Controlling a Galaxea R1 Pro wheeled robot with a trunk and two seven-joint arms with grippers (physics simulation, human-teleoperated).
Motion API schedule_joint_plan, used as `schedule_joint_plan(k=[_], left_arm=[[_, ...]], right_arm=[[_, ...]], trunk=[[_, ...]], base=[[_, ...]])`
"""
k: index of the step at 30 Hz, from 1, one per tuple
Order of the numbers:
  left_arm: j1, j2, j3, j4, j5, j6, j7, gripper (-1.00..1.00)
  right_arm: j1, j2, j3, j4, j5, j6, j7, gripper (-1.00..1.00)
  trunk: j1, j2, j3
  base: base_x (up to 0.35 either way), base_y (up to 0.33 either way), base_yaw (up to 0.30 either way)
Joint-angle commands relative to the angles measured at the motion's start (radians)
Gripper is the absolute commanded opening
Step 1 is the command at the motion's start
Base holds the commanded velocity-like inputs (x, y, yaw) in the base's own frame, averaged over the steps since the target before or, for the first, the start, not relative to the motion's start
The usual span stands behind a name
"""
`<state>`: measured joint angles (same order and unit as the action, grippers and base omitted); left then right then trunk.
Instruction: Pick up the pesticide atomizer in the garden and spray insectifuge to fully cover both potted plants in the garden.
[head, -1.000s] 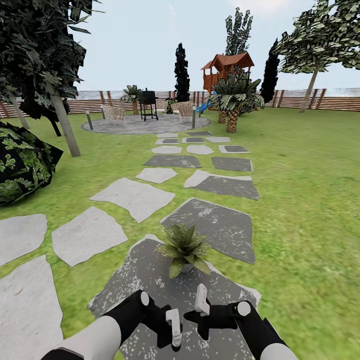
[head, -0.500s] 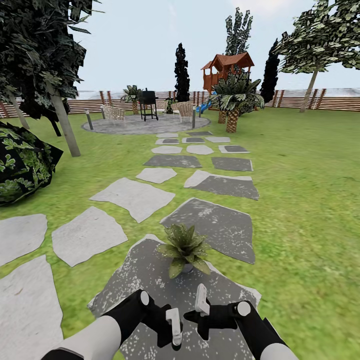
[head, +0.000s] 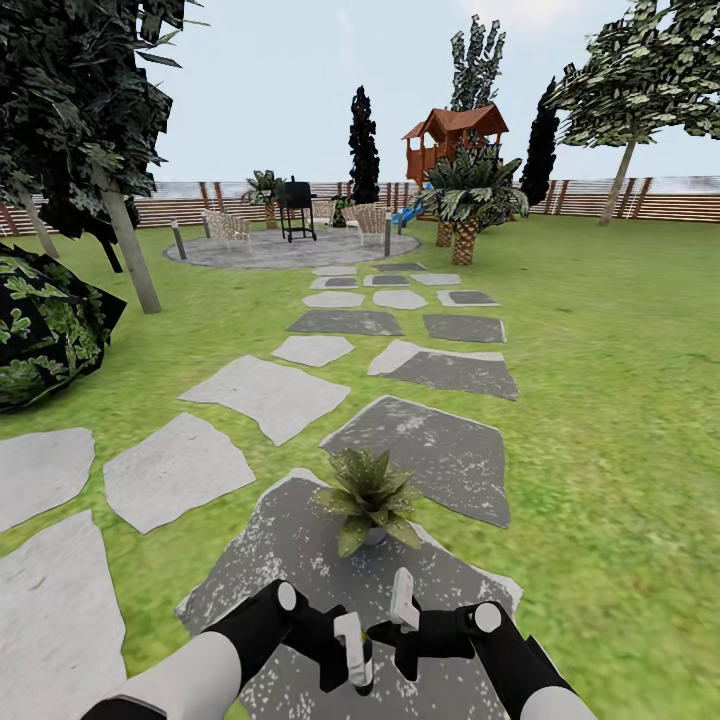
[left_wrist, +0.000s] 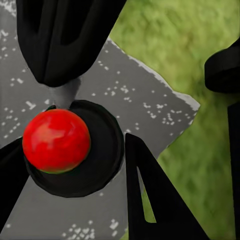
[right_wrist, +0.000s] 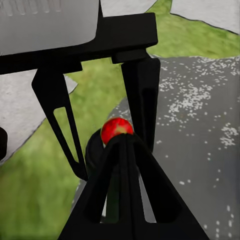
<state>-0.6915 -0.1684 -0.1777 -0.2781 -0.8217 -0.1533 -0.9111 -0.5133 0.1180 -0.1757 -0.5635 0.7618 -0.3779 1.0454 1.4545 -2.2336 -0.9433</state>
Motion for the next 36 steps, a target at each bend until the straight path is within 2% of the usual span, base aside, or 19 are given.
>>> schedule_joint_plan(k=[1,9,13,16,19,22,27,30,31,34,36], left_arm=[[0.0,0.0,0.003,-0.001,-0.01,-0.009,-0.002,-1.0],[0.0,0.001,0.003,-0.001,-0.009,-0.009,-0.002,-1.0],[0.0,0.012,0.002,0.0,-0.011,-0.009,-0.001,-1.0],[-0.001,0.051,0.001,0.0,-0.011,-0.009,-0.001,-1.0],[0.0,0.104,0.001,0.0,-0.012,-0.009,-0.002,-1.0],[0.0,0.145,0.001,0.0,-0.013,-0.008,-0.002,-1.0],[0.0,0.234,0.003,0.001,-0.009,-0.009,0.0,-1.0],[0.0,0.244,0.011,0.0,-0.009,-0.007,0.003,-1.0],[0.0,0.244,0.011,0.001,-0.008,-0.007,0.01,-1.0],[0.001,0.245,0.012,0.003,0.025,-0.006,0.035,-1.0],[0.001,0.249,0.014,0.003,0.08,-0.002,0.071,-1.0]], right_arm=[[-0.001,0.002,-0.008,-0.001,0.008,-0.004,0.005,-1.0],[-0.001,0.002,-0.008,-0.001,0.008,-0.004,0.005,-1.0],[-0.001,0.002,-0.008,-0.001,0.008,-0.004,0.005,-1.0],[-0.001,0.002,-0.008,-0.001,0.008,-0.004,0.005,-1.0],[-0.001,0.002,-0.008,-0.001,0.008,-0.004,0.006,-1.0],[-0.001,0.002,-0.008,0.0,0.008,-0.004,0.007,-1.0],[-0.001,-0.001,-0.009,0.002,0.012,-0.004,0.006,-1.0],[-0.001,-0.005,-0.01,0.002,0.013,-0.004,0.006,-1.0],[-0.001,-0.007,-0.011,0.004,0.013,-0.004,0.006,1.0],[-0.001,-0.012,-0.011,0.008,0.017,-0.004,0.004,1.0],[-0.001,-0.037,-0.011,0.009,0.016,-0.005,0.002,1.0]], trunk=[[0.0,0.0,-0.001],[0.0,0.0,-0.001],[0.0,0.0,-0.001],[0.0,0.0,-0.001],[0.0,0.0,-0.001],[0.0,0.0,-0.001],[0.0,0.0,-0.001],[0.0,0.0,-0.001],[0.0,0.0,-0.001],[0.0,0.0,-0.001],[0.0,0.0,-0.001]], base=[[0.0,0.0,0.0],[0.0,0.0,0.0],[0.0,0.0,0.0],[0.0,0.0,0.0],[0.0,0.0,0.0],[0.0,0.0,0.0],[0.0,0.0,0.0],[0.0,0.0,0.0],[0.0,0.0,0.0],[0.0,0.0,0.0],[0.0,0.0,0.0]])
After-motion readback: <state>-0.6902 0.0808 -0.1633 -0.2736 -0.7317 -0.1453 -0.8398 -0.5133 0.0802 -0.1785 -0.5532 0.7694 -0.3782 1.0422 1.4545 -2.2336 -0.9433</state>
